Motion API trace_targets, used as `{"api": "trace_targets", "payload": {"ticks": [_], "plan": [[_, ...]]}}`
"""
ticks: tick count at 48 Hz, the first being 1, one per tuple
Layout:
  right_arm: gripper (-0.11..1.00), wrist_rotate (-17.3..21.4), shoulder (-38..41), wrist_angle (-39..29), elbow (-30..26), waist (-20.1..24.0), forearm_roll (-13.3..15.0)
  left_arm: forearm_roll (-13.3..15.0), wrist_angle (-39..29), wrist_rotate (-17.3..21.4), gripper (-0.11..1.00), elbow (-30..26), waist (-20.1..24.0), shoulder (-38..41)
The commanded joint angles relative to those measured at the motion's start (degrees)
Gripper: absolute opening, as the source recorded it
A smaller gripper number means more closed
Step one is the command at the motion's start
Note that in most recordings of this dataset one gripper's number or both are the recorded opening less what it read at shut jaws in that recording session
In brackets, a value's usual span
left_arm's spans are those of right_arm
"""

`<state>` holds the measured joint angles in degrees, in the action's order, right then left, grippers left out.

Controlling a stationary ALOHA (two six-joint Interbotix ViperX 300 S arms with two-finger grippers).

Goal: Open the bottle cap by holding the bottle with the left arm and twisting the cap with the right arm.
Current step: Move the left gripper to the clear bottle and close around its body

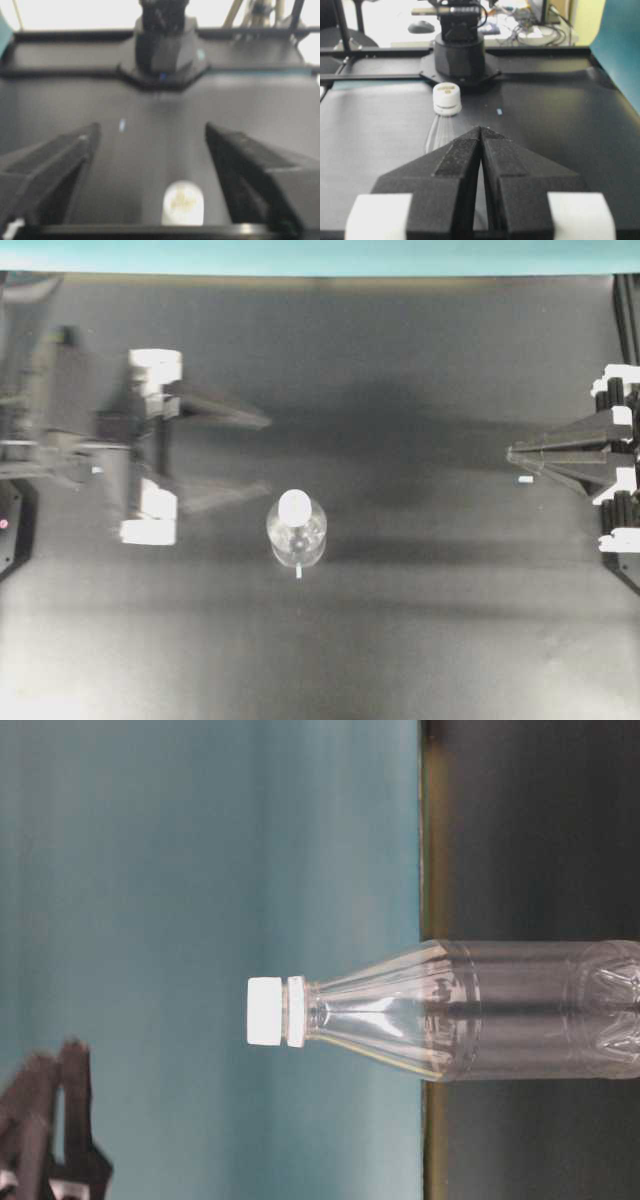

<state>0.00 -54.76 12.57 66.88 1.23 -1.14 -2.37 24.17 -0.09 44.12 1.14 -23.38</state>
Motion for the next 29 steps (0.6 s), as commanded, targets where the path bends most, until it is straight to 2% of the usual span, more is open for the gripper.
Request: {"api": "trace_targets", "payload": {"ticks": [1, 8, 14, 22, 29], "plan": [[0.0, 0.53, 0.18, -0.09, -0.62, -2.11, -0.18, -0.18, 2.55, -0.09, 0.97, -2.72, -0.35, 2.55], [0.0, 1.58, -0.09, 0.0, -0.7, -2.11, -0.97, -0.18, 4.13, 0.35, 0.97, -5.01, -2.46, 7.82], [0.0, 3.08, -0.53, -0.35, -0.7, -2.11, -1.05, -0.26, 5.19, -0.18, 0.98, -4.66, -3.25, 12.48], [0.0, 5.27, -0.53, -0.35, -0.7, -2.2, -1.05, -0.18, 11.51, -2.37, 0.99, -2.02, -3.6, 16.96], [0.0, 5.98, -0.53, -0.62, -0.7, -2.29, -1.14, -0.18, 13.8, -3.87, 0.99, 1.58, -2.9, 18.63]]}}
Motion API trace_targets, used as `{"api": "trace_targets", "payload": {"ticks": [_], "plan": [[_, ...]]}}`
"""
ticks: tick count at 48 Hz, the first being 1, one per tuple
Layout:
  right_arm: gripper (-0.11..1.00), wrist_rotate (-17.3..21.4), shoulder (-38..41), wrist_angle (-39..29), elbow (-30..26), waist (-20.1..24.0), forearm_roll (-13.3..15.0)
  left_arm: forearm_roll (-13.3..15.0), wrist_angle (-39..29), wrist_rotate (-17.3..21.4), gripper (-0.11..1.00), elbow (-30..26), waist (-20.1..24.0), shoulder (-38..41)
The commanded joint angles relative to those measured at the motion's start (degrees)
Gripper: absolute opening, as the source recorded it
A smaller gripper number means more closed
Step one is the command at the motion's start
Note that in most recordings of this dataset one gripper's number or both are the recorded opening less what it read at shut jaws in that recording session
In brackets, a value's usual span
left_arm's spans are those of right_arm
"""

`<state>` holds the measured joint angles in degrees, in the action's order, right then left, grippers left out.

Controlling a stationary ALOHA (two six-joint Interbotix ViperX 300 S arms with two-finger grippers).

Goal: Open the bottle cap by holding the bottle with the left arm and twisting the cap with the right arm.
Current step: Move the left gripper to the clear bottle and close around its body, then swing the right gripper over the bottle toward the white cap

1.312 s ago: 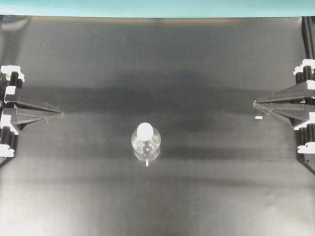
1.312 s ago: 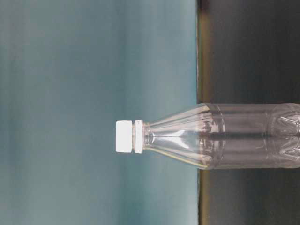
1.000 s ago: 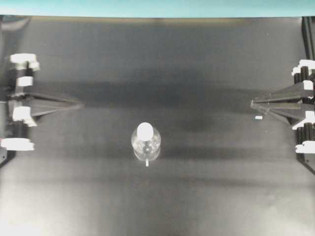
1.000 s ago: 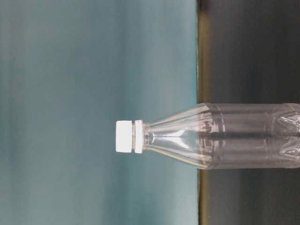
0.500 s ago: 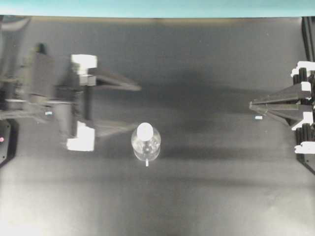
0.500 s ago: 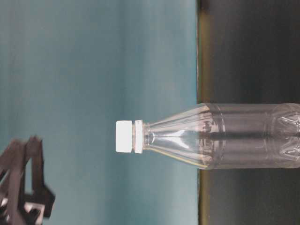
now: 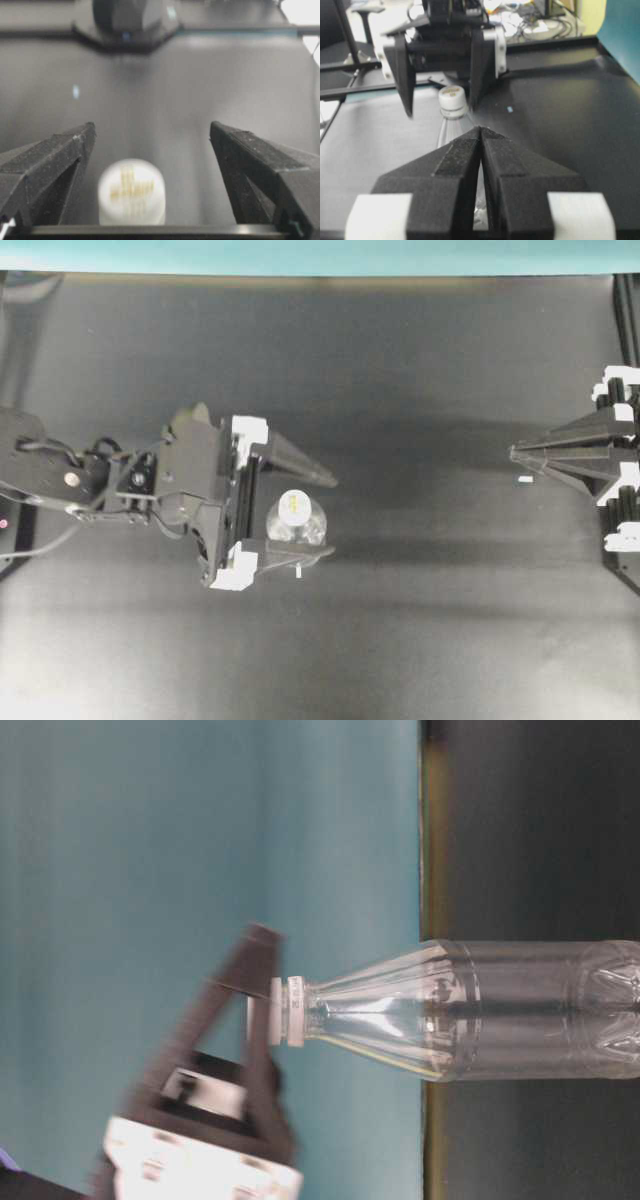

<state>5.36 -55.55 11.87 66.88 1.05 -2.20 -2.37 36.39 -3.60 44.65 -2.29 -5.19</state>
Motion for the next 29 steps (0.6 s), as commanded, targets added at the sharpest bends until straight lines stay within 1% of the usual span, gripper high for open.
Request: {"api": "trace_targets", "payload": {"ticks": [1, 6, 12, 23, 29], "plan": [[0.0, 0.62, 0.26, 0.09, -0.7, -2.2, -0.09, -0.18, 1.67, -0.44, 0.99, 1.67, 0.53, 0.88], [0.0, 0.79, 0.26, -0.26, -0.7, -2.37, -0.09, -0.18, 2.72, -1.23, 0.98, 3.34, 0.53, 2.99], [0.0, 1.58, 0.26, -0.35, -0.7, -2.46, -0.09, -0.18, 4.92, -2.55, 0.98, 3.87, 0.53, 5.8], [0.0, 4.04, 0.35, -0.79, -0.79, -2.46, -0.09, -0.18, 5.01, -2.99, 0.98, 3.69, 0.18, 12.66], [0.0, 5.98, 0.53, -3.43, -2.11, -2.46, -0.09, -0.18, 5.1, -3.25, 0.98, 4.31, -0.09, 15.91]]}}
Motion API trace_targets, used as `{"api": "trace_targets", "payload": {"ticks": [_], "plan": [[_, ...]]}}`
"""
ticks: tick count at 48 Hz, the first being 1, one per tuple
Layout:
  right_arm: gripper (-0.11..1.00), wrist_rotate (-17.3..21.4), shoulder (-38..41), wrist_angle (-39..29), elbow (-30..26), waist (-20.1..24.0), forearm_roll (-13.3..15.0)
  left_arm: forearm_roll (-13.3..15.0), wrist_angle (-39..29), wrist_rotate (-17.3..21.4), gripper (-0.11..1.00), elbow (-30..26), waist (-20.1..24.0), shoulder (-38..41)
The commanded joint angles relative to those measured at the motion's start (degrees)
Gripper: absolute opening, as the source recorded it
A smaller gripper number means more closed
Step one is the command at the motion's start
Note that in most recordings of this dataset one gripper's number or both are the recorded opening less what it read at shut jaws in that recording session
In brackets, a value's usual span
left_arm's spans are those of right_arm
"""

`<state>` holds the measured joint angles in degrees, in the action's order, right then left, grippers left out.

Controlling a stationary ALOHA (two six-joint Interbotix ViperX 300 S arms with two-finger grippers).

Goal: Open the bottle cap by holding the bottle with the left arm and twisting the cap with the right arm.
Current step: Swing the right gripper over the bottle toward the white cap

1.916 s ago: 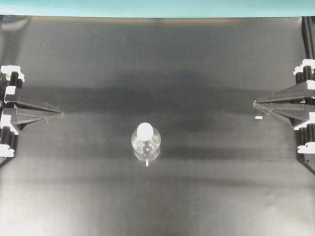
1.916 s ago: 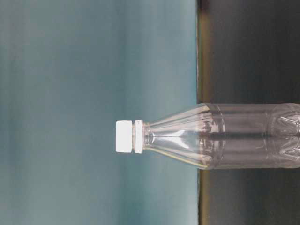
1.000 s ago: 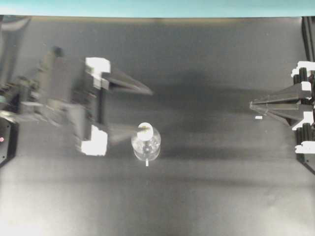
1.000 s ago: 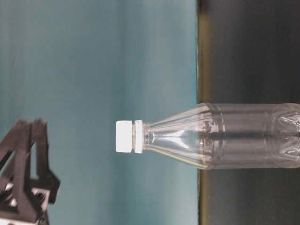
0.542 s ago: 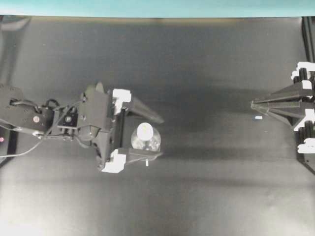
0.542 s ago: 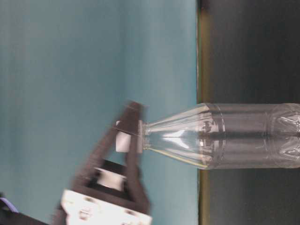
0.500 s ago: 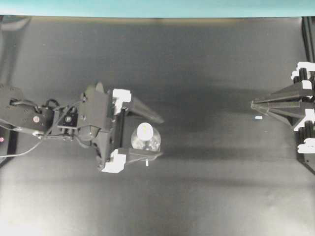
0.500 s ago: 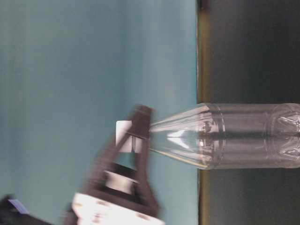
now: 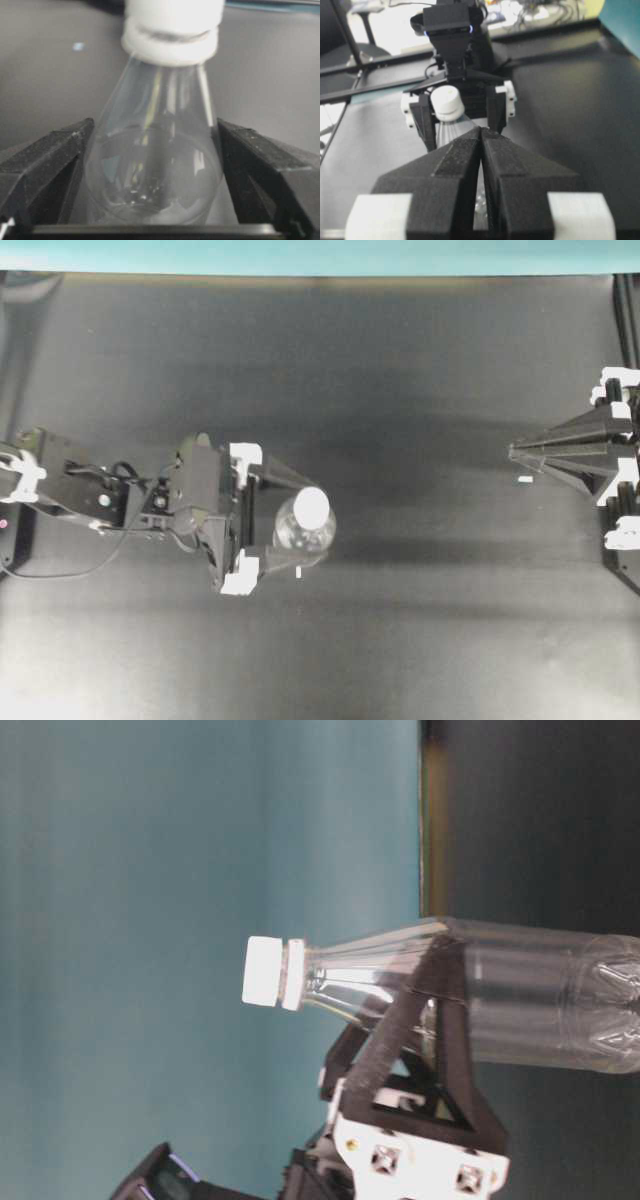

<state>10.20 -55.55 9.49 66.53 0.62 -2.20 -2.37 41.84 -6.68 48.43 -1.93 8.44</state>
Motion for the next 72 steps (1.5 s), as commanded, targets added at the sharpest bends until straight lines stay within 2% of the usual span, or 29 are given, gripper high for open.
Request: {"api": "trace_targets", "payload": {"ticks": [1, 8, 15, 22, 27, 32, 37, 41, 47, 52, 59, 67, 72], "plan": [[0.0, 1.41, 0.53, -1.85, -1.85, -2.02, -0.09, -0.18, -0.44, -0.09, 0.98, 0.7, -0.44, 2.72], [0.0, 2.81, 0.7, -8.88, -3.69, -1.93, -0.09, -0.26, -0.44, -0.18, 0.98, 1.49, -0.79, 4.13], [0.0, 3.78, 0.79, -12.39, -5.19, -1.58, -0.09, -0.18, -0.44, -0.18, 0.98, 1.85, -0.53, 4.39], [0.0, 6.5, 3.08, -16.88, -9.49, 1.23, -0.53, -0.18, -0.44, -0.26, 0.98, 2.02, -0.62, 4.48], [0.0, 8.44, 7.12, -26.37, -14.85, 4.13, -0.7, -0.18, -0.44, -0.44, 0.98, 1.93, -0.79, 4.39], [0.04, 9.32, 11.95, -37.0, -20.57, 5.1, -0.7, -0.26, -0.44, -0.44, 0.95, 1.85, -0.79, 4.48], [0.15, 9.58, 17.67, -46.85, -28.39, 4.83, -0.97, -0.18, -0.44, -0.35, 0.91, 1.93, -0.79, 4.39], [0.34, 9.67, 22.24, -53.35, -34.98, 3.6, -2.46, -0.18, -0.44, -0.26, 0.86, 2.02, -0.7, 4.39], [0.68, 11.69, 30.59, -63.19, -44.91, 1.23, -7.91, -0.18, -0.44, 0.0, 0.86, 2.02, -0.79, 4.39], [0.84, 14.41, 37.53, -69.35, -52.47, -0.79, -11.87, -0.18, -0.44, 0.09, 0.86, 1.85, -0.7, 4.48], [0.83, 16.96, 46.49, -75.85, -62.4, -2.81, -14.85, -0.18, -0.35, 0.18, 0.86, 1.41, -0.62, 4.57], [0.82, 20.74, 54.67, -77.08, -73.04, -3.43, -15.21, -0.18, -0.44, 0.18, 0.86, 1.49, -0.62, 4.57], [0.82, 23.82, 59.15, -77.61, -77.52, -3.43, -15.21, -0.18, -0.35, 0.18, 0.86, 1.58, -0.62, 4.57]]}}
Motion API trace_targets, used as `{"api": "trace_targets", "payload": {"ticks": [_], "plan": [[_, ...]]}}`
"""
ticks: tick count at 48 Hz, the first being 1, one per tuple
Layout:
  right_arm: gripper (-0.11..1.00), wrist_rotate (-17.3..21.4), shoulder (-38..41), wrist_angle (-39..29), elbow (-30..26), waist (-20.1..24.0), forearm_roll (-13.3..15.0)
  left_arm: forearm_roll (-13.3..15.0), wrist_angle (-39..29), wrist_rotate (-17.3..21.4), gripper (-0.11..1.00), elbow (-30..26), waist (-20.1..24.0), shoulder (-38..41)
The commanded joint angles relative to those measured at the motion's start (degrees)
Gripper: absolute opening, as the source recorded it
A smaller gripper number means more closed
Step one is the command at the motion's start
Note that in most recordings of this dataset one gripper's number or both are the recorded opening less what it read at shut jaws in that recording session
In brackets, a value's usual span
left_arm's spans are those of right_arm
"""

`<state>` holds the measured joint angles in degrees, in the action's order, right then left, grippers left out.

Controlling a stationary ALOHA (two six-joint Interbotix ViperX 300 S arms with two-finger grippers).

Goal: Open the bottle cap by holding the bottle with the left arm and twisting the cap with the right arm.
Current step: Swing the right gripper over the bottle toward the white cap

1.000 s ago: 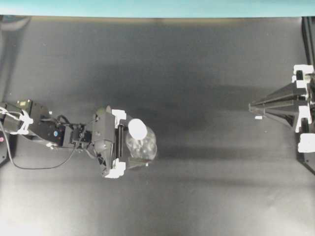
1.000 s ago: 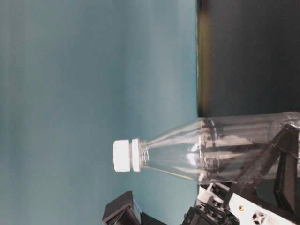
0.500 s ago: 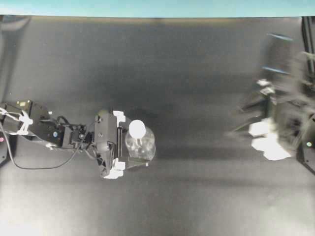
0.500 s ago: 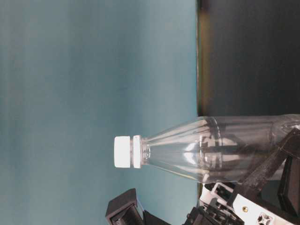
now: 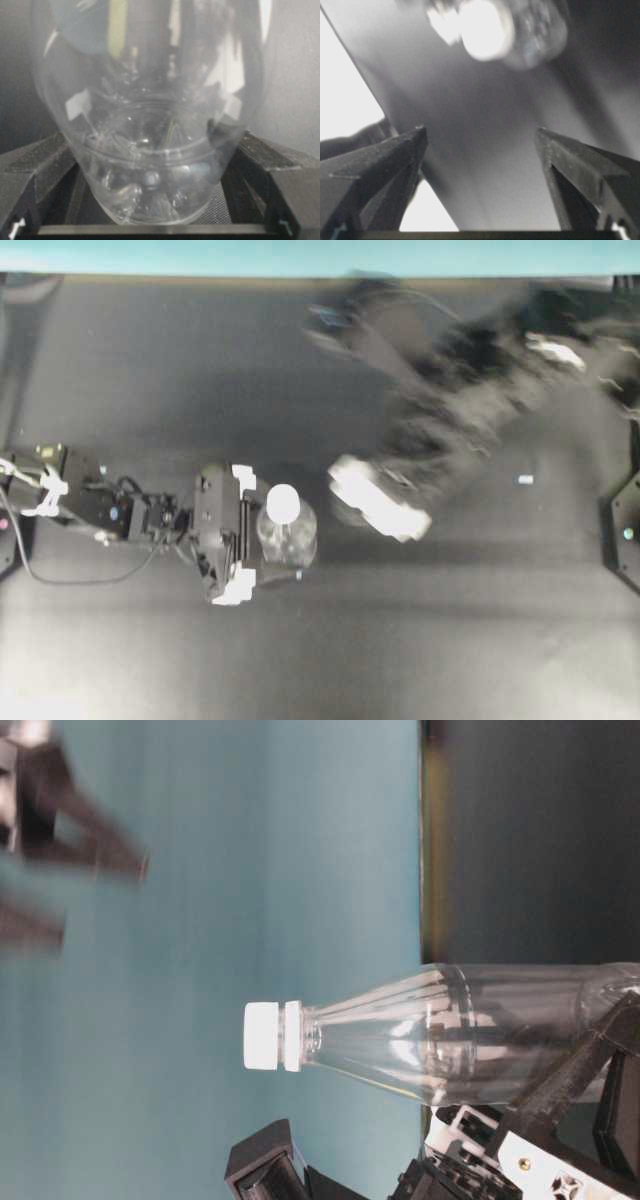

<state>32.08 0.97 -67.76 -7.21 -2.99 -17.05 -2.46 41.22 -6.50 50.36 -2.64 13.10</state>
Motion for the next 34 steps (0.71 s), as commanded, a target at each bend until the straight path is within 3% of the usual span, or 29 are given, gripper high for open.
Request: {"api": "trace_targets", "payload": {"ticks": [1, 14, 34], "plan": [[0.82, 2.2, 3.43, -0.44, -4.48, 0.18, -0.35, -0.09, 0.18, 0.0, 0.86, -0.44, 0.0, -0.09], [0.82, 3.43, 11.95, -5.01, -11.95, 1.32, -1.32, -0.18, 0.18, 0.0, 0.86, -0.44, 0.26, 0.0], [0.81, 3.08, 15.73, -6.06, -11.69, 2.11, -0.44, -0.09, 0.18, 0.0, 0.86, -0.35, 0.18, 0.18]]}}
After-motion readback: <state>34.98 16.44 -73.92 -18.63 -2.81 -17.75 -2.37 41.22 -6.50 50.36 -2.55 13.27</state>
